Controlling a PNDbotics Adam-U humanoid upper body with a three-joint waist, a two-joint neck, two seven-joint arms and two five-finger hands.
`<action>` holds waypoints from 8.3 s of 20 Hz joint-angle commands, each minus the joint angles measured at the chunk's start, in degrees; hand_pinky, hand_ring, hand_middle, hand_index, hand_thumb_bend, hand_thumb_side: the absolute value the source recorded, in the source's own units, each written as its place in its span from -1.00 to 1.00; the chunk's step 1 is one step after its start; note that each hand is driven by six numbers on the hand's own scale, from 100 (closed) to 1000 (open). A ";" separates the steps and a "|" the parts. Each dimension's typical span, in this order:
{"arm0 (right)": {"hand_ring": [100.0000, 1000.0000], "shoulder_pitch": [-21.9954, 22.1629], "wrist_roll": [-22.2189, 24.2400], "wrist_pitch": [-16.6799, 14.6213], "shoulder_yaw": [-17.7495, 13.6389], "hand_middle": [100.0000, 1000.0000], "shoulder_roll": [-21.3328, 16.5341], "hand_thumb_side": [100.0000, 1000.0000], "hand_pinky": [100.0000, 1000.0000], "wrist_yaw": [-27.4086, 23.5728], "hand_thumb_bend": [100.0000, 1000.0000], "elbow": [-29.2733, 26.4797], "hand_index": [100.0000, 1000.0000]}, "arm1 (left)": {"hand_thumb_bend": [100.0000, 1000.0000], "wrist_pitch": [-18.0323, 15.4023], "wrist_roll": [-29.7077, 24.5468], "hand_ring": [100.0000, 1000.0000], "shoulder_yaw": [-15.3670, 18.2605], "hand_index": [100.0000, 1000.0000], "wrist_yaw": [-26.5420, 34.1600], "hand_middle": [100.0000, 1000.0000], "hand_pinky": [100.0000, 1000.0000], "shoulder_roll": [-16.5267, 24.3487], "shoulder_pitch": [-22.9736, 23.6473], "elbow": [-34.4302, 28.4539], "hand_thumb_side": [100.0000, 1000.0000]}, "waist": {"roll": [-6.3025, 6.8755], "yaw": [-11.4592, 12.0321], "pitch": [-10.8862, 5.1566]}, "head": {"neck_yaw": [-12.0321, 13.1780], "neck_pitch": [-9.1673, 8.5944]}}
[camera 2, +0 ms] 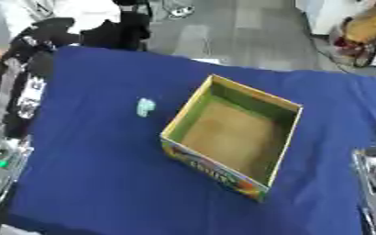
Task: Pick up objects on the table and place them in the box.
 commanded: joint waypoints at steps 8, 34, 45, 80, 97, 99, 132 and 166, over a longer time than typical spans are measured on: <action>-0.46 -0.09 0.11 -0.14 0.10 -0.23 -0.49 0.57 -0.79 0.17 -1.00 -0.69 -0.07 | -0.57 -0.09 -0.21 0.39 0.01 0.70 0.27 0.63 0.65 0.50 -0.49 -0.48 0.74 | 0.22 -0.14 -1.06 | 0.10 -0.45; -0.46 0.57 0.60 0.00 0.67 -0.24 -0.99 0.58 -0.80 0.22 -1.00 -0.33 -0.07 | -0.63 -2.66 -16.12 0.33 -5.94 0.75 -4.71 0.60 0.35 18.08 -17.45 23.72 0.82 | 1.37 -1.49 -1.87 | 1.45 0.89; -0.47 0.79 0.97 0.07 0.96 -0.24 -1.12 0.58 -0.80 0.16 -1.00 -0.06 -0.08 | -0.53 -5.13 -24.65 0.23 -8.46 0.79 -11.14 0.56 0.28 19.95 -24.35 34.98 0.54 | 1.64 -2.12 -2.14 | 1.87 1.19; -0.48 0.24 1.98 0.19 1.73 -0.24 -1.13 0.59 -0.81 0.00 -1.00 0.19 -0.07 | 1.00 -16.06 -46.54 0.41 -9.74 1.00 -17.55 0.79 0.47 17.45 -34.00 53.73 0.58 | 2.40 -3.68 -1.92 | 2.91 1.65; -0.49 0.09 2.02 0.25 1.77 -0.24 -0.77 0.60 -0.81 -0.01 -1.00 0.10 -0.08 | 1.00 -17.96 -50.97 0.41 -11.49 1.00 -24.74 0.75 0.40 13.75 -37.10 59.00 0.55 | 2.39 -4.51 -1.65 | 3.06 0.51; -0.49 0.07 2.03 0.26 1.79 -0.24 -0.74 0.60 -0.81 -0.02 -1.00 0.10 -0.08 | 1.00 -18.66 -51.34 0.41 -12.05 1.00 -27.64 0.74 0.38 13.49 -37.51 59.26 0.42 | 2.39 -4.59 -1.60 | 3.14 0.40; -0.49 -1.15 2.39 0.20 2.12 -0.24 0.01 0.60 -0.82 -0.35 -1.00 -0.14 -0.08 | 0.46 -19.47 -37.56 0.37 -6.45 1.00 -52.69 0.79 0.21 9.09 -40.88 72.53 -0.12 | 2.07 -6.45 -0.47 | 4.67 -0.39; -0.51 -2.15 2.81 0.34 2.28 -0.25 0.46 0.61 -0.83 -0.90 -1.00 -0.49 -0.08 | 0.18 -14.38 -39.79 0.07 -3.70 0.92 -45.05 0.62 -0.10 8.24 -43.17 77.26 -0.18 | 2.52 -8.33 1.41 | 5.95 -2.73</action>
